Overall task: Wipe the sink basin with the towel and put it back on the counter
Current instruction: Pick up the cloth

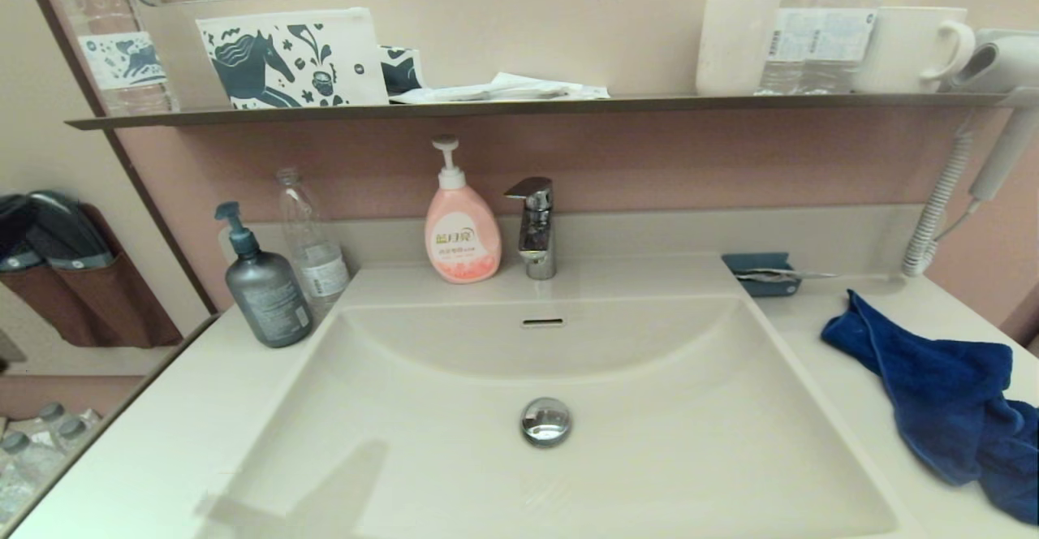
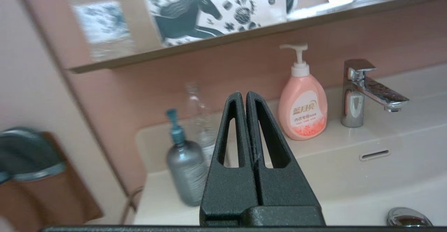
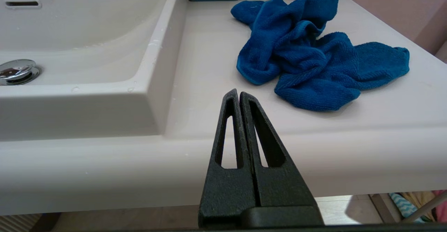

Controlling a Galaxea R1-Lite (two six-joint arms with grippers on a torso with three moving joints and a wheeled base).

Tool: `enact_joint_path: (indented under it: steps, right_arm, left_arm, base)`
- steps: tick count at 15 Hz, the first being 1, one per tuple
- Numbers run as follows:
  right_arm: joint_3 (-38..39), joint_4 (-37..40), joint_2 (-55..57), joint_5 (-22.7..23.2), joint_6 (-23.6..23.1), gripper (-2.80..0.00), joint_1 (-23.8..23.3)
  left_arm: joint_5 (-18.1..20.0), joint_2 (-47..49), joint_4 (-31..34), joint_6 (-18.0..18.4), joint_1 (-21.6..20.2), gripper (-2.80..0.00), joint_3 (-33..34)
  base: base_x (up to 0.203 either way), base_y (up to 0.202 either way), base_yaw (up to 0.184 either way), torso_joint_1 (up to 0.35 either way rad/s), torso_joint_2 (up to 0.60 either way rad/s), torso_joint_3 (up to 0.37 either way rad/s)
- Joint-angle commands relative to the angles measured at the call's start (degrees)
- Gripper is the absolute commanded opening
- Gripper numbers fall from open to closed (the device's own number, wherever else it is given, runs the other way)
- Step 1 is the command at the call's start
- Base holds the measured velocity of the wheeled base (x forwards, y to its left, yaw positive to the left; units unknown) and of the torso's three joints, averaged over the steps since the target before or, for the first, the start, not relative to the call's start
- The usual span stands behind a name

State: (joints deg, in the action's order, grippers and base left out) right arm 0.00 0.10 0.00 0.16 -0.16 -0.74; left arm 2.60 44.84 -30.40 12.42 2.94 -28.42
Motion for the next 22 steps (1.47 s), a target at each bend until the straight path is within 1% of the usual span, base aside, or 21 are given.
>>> enact_joint_path:
  steps: [1, 3, 6, 7, 9, 12, 13, 15, 18, 20, 21, 22]
  right_arm:
    - [0.0, 0.0, 0.0, 0.0, 0.0, -2.8, 0.0]
    - [0.0, 0.0, 0.0, 0.0, 0.0, -2.8, 0.0]
    - [0.0, 0.0, 0.0, 0.0, 0.0, -2.8, 0.0]
    - [0.0, 0.0, 0.0, 0.0, 0.0, -2.8, 0.0]
    - [0.0, 0.0, 0.0, 0.0, 0.0, -2.8, 0.0]
    - [0.0, 0.0, 0.0, 0.0, 0.0, -2.8, 0.0]
    - [0.0, 0.0, 0.0, 0.0, 0.0, -2.8, 0.0]
    - [0.0, 0.0, 0.0, 0.0, 0.0, -2.8, 0.0]
    - [0.0, 0.0, 0.0, 0.0, 0.0, -2.8, 0.0]
    - [0.0, 0.0, 0.0, 0.0, 0.0, -2.8, 0.0]
    - [0.0, 0.0, 0.0, 0.0, 0.0, -2.8, 0.0]
    - [0.0, 0.0, 0.0, 0.0, 0.0, -2.8, 0.0]
  left_arm:
    - [0.4, -13.3, 6.7, 0.2, -1.5, -2.8, 1.1]
    - [1.1, -23.5, 17.3, 0.2, -1.8, -2.8, 1.0]
    - [2.1, -34.3, 34.8, -0.6, -2.3, -2.8, 1.0]
    - [2.3, -36.8, 39.5, -1.5, -2.6, -2.8, 1.7]
    - [3.3, -41.1, 44.5, -4.5, -2.8, -2.8, 6.3]
    - [3.6, -44.6, 45.1, -7.9, -2.8, -2.8, 13.5]
    - [3.7, -44.7, 44.2, -8.7, -2.8, -2.8, 15.4]
    - [5.2, -44.8, 39.9, -10.0, -2.8, -2.8, 18.9]
    - [5.5, -44.8, 35.8, -9.7, -2.8, -2.8, 22.7]
    - [5.1, -44.8, 30.4, -8.4, -2.8, -2.8, 26.2]
    - [3.8, -44.8, 27.4, -8.1, -2.8, -2.8, 27.7]
    - [2.6, -44.8, 27.2, -8.0, -2.8, -2.8, 28.1]
  base:
    - [0.0, 0.0, 0.0, 0.0, 0.0, 0.0]
    - [0.0, 0.0, 0.0, 0.0, 0.0, 0.0]
    - [0.0, 0.0, 0.0, 0.0, 0.0, 0.0]
    - [0.0, 0.0, 0.0, 0.0, 0.0, 0.0]
    - [0.0, 0.0, 0.0, 0.0, 0.0, 0.0]
    - [0.0, 0.0, 0.0, 0.0, 0.0, 0.0]
    - [0.0, 0.0, 0.0, 0.0, 0.0, 0.0]
    - [0.0, 0.0, 0.0, 0.0, 0.0, 0.0]
    - [0.0, 0.0, 0.0, 0.0, 0.0, 0.0]
    - [0.0, 0.0, 0.0, 0.0, 0.0, 0.0]
    - [0.0, 0.0, 0.0, 0.0, 0.0, 0.0]
    - [0.0, 0.0, 0.0, 0.0, 0.0, 0.0]
